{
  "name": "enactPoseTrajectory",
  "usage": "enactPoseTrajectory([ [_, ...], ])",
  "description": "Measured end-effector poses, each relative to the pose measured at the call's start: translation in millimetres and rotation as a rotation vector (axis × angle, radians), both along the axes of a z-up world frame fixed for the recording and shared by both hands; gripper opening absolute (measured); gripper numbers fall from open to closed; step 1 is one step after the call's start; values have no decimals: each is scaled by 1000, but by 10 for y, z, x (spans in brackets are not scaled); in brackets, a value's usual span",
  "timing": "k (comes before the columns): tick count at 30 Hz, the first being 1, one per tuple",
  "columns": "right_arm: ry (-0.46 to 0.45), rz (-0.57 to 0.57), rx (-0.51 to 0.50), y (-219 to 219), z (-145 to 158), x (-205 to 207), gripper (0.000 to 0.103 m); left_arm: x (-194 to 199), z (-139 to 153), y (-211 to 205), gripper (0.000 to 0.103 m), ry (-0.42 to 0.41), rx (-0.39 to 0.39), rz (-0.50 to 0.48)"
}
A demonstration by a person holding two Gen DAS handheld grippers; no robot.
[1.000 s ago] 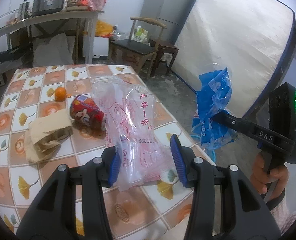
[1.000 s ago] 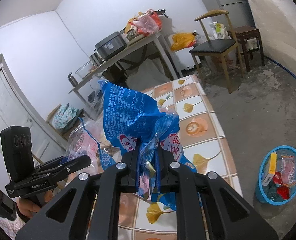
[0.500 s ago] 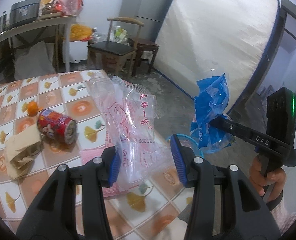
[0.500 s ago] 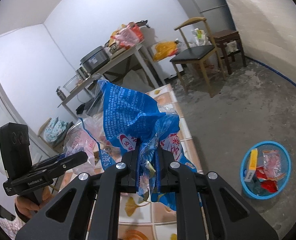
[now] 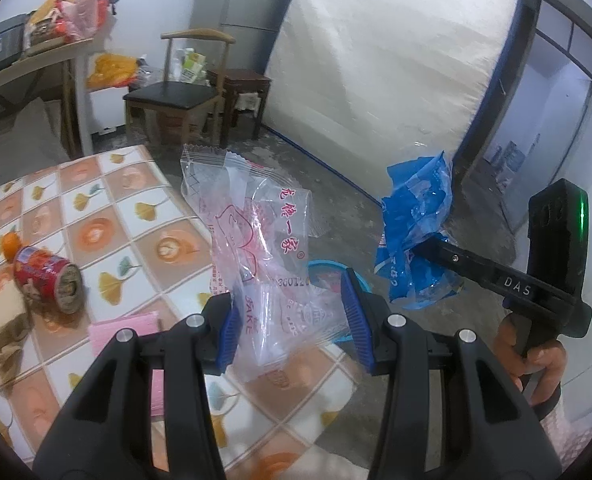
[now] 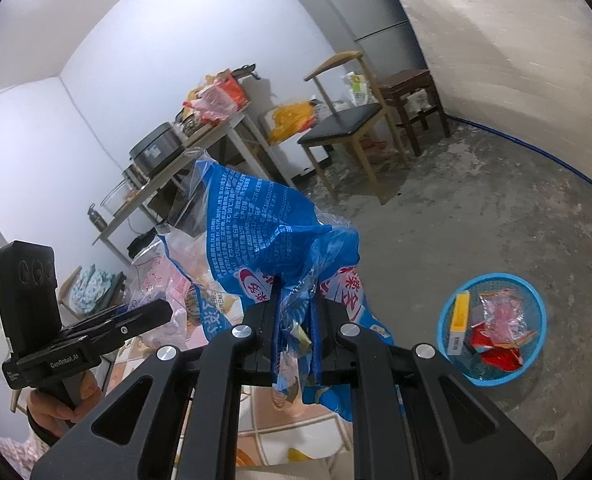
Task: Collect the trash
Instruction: 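Carry the clear bag with the left tool while the right tool carries the blue bag to the wastebasket, then open the left tool over the wastebasket to drop the clear bag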
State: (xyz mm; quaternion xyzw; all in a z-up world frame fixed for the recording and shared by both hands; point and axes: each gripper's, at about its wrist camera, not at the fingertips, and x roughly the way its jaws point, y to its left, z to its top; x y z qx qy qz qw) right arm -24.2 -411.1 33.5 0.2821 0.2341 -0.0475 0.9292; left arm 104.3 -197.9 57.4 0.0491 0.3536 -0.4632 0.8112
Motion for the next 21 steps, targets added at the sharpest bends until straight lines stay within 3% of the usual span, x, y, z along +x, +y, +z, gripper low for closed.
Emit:
enactPoseTrajectory([
  [11,22,-97,21,-375,-189,-427,12,-144,-115,-531,44,26,22,-90],
  [18,62,-206,21,-826,-370,-698,12,26,-369,-1146,44,145,70,-173],
  [21,112,-243,62,-1100,-643,-690,12,95,-569,-1553,44,192,129,-218],
])
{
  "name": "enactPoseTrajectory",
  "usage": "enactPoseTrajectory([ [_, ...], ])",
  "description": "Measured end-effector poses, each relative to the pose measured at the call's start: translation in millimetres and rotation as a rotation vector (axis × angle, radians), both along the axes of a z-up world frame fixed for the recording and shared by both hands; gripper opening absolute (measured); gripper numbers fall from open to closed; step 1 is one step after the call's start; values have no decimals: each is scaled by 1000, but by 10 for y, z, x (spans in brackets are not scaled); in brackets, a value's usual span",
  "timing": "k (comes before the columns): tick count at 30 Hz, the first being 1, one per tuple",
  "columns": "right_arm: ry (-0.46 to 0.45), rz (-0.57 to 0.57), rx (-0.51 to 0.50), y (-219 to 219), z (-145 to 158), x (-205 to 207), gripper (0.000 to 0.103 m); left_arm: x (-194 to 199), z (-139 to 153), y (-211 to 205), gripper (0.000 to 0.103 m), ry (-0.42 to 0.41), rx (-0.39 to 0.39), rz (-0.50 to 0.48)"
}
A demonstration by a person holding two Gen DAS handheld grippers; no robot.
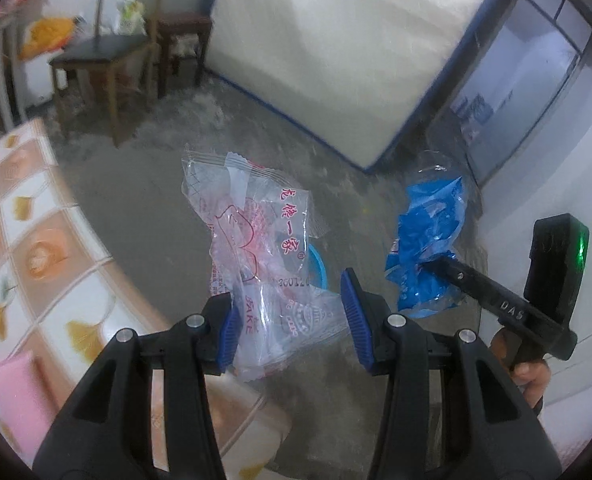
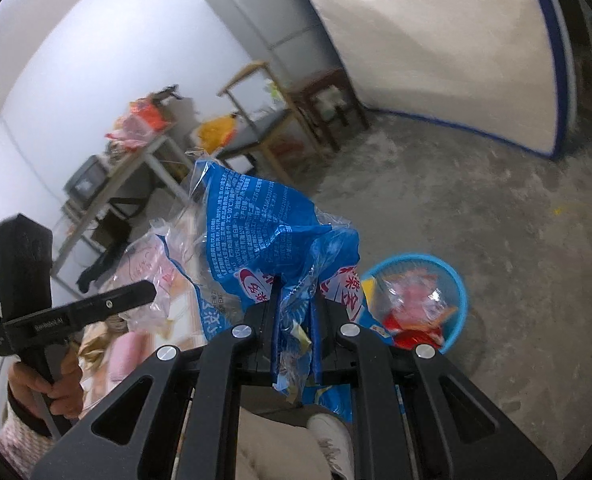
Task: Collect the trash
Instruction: 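Open the left tool over the wastebasket to drop the clear bag, then open the right tool over the wastebasket to drop the blue bag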
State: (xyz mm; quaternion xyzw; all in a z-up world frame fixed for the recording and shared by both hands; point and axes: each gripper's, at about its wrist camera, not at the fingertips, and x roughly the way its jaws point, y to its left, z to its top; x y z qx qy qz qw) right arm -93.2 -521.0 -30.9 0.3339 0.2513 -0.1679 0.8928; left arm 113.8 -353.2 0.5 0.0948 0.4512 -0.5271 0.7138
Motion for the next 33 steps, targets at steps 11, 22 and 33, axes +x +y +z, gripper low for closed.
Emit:
enactPoseTrajectory([
  [11,168,-114,209,-875,-1193,341,12,444,-1282,-1607,44,289,316,-57],
  [22,280,-185,294,-1330,-1994,521,12,791,-2328,-2277,68,420,525,69],
  [33,510,-26,191,-1422,-2546,1386,12,903,-728,-1638,74,255,269,31],
])
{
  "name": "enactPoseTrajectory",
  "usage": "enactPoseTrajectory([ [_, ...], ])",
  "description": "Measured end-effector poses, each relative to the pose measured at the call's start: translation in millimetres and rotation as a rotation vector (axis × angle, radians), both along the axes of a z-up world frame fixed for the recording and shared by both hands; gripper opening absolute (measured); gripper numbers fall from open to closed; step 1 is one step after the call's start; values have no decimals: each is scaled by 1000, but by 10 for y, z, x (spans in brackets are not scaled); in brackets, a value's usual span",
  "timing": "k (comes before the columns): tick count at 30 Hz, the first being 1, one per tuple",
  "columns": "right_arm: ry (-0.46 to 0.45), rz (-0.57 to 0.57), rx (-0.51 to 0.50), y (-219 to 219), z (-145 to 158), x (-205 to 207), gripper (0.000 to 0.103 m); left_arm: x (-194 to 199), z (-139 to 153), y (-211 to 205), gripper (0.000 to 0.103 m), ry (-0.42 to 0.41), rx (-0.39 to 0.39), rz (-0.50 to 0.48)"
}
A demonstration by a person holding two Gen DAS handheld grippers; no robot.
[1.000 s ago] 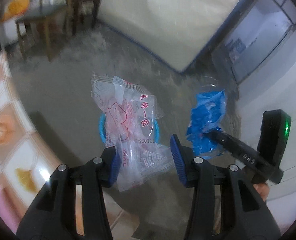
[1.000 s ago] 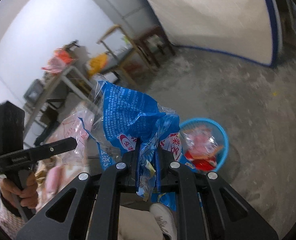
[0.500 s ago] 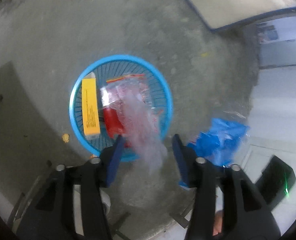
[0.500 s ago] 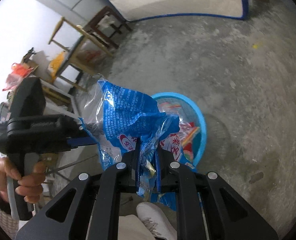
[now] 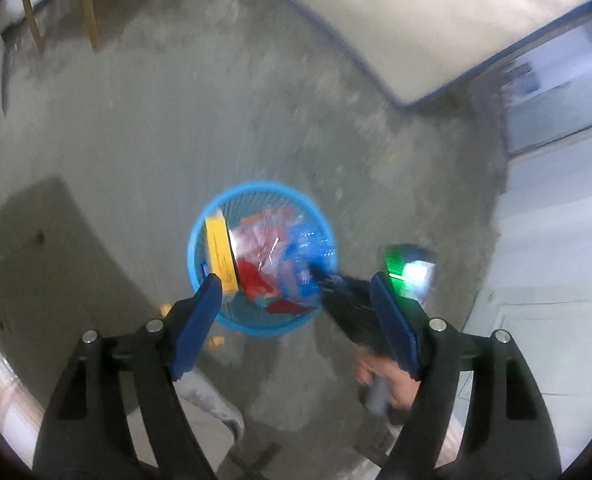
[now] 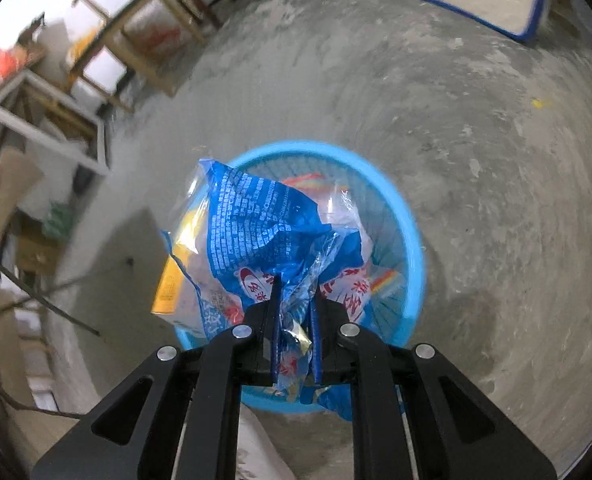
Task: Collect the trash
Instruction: 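Open the right tool over the wastebasket to drop the blue bag, then move both tools back over the table toward the pink pad and beige cloth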
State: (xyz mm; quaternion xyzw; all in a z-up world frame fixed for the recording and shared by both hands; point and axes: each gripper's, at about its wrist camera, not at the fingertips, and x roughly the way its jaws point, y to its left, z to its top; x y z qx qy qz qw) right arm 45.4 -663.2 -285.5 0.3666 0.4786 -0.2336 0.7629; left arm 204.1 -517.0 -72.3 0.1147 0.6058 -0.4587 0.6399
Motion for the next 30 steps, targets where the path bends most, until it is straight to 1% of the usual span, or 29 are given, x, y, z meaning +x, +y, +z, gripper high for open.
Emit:
enactPoseTrajectory([
  [2,46,57,-9,24,-146,220,12,-15,396,384,75,-42,-74,17],
  [3,62,78,-11,34,-204,296,12,-29,588,649,76,-71,-109,35],
  [5,111,114,-15,32,-389,466,12,-45,817,1021,77,-110,-142,55],
  [7,152,128,-6,9,-557,576,12,-63,998,1481,77,-143,-169,108],
  [8,175,129,-9,-14,-643,629,12,-83,1071,1733,77,-161,-173,150],
  [11,201,120,18,-69,-801,730,12,-161,1223,2380,77,-200,-185,245],
  [15,287,134,-28,-107,-1002,873,12,-385,1378,3223,77,-291,-189,389],
  [18,344,141,-52,-123,-1119,914,12,-534,1390,3646,77,-321,-177,474],
  [20,357,137,-61,-120,-1071,912,13,-604,1375,3897,77,-318,-176,534],
  [22,364,139,-56,-103,-977,899,17,-648,1359,4135,77,-312,-197,579],
  [23,361,140,-56,-98,-904,879,26,-658,1353,4229,77,-312,-205,596],
  [24,359,139,-66,-98,-829,857,38,-647,1319,4301,77,-313,-209,609],
  [26,353,135,-86,-109,-695,802,47,-659,1295,4440,77,-313,-220,642],
  [30,303,110,-40,-157,-442,665,50,-661,1227,4616,77,-300,-244,669],
])
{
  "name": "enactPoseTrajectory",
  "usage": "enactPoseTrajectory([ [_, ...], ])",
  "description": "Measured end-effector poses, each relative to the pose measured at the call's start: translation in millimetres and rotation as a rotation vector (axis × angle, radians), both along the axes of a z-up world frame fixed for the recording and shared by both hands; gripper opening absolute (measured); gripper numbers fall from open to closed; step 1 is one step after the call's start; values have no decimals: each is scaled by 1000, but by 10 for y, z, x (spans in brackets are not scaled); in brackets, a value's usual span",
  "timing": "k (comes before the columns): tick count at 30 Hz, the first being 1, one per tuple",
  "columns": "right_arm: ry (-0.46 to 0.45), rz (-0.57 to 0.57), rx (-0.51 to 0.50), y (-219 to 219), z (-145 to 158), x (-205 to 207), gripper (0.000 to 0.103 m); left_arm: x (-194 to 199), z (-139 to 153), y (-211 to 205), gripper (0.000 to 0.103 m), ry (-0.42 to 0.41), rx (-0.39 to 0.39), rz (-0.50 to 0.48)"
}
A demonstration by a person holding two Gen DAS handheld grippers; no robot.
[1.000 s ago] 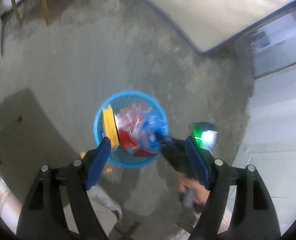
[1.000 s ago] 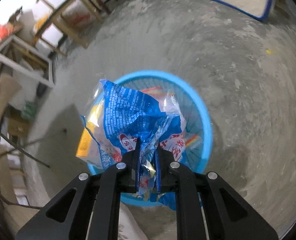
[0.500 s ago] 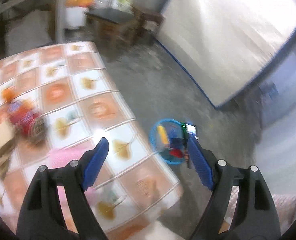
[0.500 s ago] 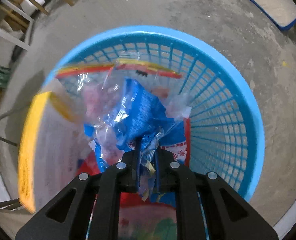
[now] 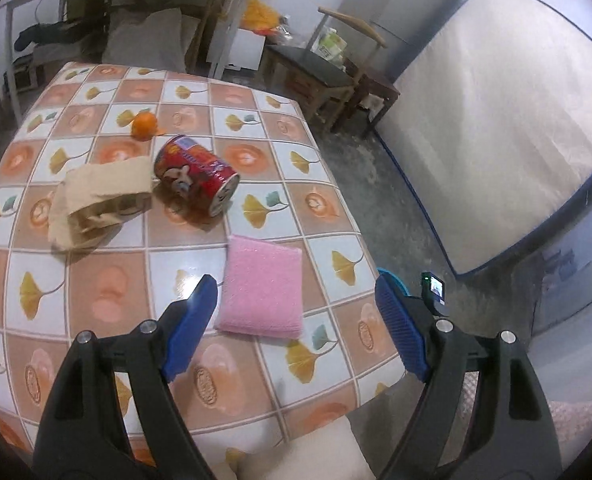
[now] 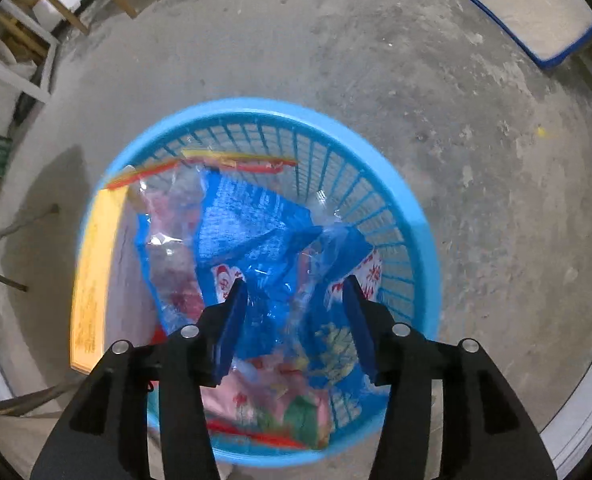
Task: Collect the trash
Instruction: 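Move both tools back over the table toward the pink pad and beige cloth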
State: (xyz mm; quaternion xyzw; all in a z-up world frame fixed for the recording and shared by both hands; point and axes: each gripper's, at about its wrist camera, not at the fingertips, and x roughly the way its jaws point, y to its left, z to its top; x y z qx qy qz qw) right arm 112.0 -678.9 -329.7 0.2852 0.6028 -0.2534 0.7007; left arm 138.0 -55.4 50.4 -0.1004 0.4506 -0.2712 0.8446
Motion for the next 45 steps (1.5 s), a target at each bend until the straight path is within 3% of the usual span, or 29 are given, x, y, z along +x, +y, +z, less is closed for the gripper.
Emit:
enactPoseTrajectory([
  [5,-45,-31,-4,22,273,-175,55,-38,-58,203,77,-8,-19,21],
  [14,-242,-111,75,-15,772,-644,62,-103,-160,596,78,-2,-67,60],
  [18,-371,-143,88,102,1193,-953,62,-153,-207,710,80,-10,-60,66],
  [23,-509,-106,40,464,1877,-1266,63,-166,-329,849,83,11,-58,76],
  [28,-643,-5,-28,1089,2692,-1431,75,-165,-441,956,83,12,-37,104],
  [34,-733,189,-78,2108,3337,-1231,86,-176,-608,1055,83,22,-22,128],
  [39,-771,342,-84,2964,3577,-842,92,-143,-715,1169,83,38,-3,158],
  [45,-698,488,-129,4009,3445,-186,94,-95,-786,1256,84,36,16,172],
])
